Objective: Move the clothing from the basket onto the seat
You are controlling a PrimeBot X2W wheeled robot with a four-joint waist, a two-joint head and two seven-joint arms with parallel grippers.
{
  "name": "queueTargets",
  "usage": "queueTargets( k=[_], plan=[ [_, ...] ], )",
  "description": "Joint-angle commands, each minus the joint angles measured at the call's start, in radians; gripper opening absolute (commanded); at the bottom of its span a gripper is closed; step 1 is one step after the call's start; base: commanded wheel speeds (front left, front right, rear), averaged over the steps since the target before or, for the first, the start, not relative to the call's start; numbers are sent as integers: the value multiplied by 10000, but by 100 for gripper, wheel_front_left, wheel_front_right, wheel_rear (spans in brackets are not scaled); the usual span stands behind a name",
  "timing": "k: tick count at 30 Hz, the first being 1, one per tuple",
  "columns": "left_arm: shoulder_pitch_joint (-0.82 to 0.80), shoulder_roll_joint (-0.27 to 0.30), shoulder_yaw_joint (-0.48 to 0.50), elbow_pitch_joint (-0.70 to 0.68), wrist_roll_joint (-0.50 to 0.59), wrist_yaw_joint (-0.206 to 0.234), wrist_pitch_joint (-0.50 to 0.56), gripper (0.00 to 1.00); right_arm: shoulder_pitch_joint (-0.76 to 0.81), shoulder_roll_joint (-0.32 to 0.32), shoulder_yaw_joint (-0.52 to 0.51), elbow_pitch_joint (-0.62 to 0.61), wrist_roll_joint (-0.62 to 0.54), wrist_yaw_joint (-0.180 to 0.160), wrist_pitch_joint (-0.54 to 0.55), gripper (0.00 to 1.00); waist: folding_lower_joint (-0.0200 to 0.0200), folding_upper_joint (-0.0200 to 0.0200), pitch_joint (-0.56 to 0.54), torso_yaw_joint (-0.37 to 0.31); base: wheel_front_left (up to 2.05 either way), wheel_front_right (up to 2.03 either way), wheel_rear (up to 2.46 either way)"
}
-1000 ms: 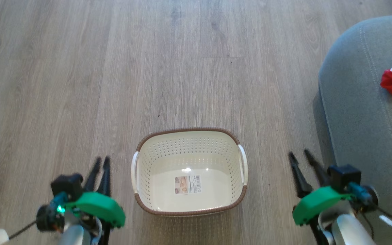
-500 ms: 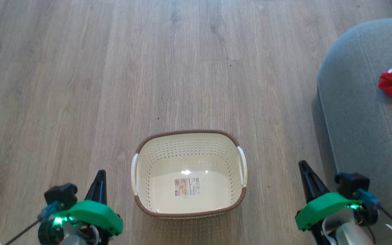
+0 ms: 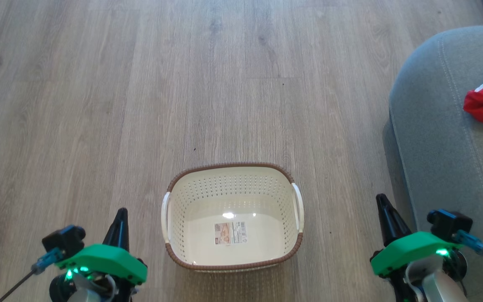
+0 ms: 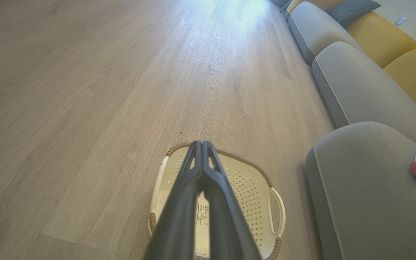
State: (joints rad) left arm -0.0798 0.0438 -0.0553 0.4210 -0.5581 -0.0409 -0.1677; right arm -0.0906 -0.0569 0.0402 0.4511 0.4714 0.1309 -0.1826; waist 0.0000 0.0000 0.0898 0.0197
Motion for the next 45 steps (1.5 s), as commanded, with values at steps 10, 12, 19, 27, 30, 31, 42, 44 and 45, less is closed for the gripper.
queueTargets(
  k=[10, 12, 19, 27, 30, 31, 42, 44, 45],
  plan=[
    [-321, 40, 359, -498, -1221, -149, 300, 0, -253, -72, -138, -540, 1366, -1, 316, 0, 0, 0, -92, -21, 0, 0, 0],
    [-320, 40, 389, -526, -1430, -165, 356, 0, -251, -73, -163, -575, 1597, -1, 370, 0, 0, 0, -109, -25, 0, 0, 0],
    [-317, 42, 497, -627, -2175, -226, 558, 0, -243, -78, -254, -698, 2419, -1, 566, 0, 0, 0, -171, -39, 0, 0, 0],
    [-314, 44, 620, -743, -3027, -294, 789, 0, -233, -80, -362, -839, 3354, -1, 791, 0, 0, 0, -243, -55, 0, 0, 0],
    [-313, 45, 666, -786, -3346, -320, 876, 0, -230, -80, -403, -892, 3705, -1, 877, 0, 0, 0, -269, -61, 0, 0, 0],
    [-312, 46, 682, -800, -3452, -329, 905, 0, -229, -81, -417, -910, 3821, -1, 905, 0, 0, 0, -278, -63, 0, 0, 0],
    [-308, 48, 835, -944, -4517, -415, 1194, 0, -218, -79, -558, -1085, 4986, -1, 1193, 0, 0, 0, -367, -83, 0, 0, 0],
    [-307, 49, 866, -973, -4730, -432, 1251, 0, -216, -79, -587, -1120, 5218, -1, 1250, 0, 0, 0, -385, -87, 0, 0, 0],
    [-307, 49, 881, -987, -4833, -440, 1279, 0, -215, -78, -601, -1137, 5331, -1, 1278, 0, 0, 0, -393, -89, 0, 0, 0]
  ],
)
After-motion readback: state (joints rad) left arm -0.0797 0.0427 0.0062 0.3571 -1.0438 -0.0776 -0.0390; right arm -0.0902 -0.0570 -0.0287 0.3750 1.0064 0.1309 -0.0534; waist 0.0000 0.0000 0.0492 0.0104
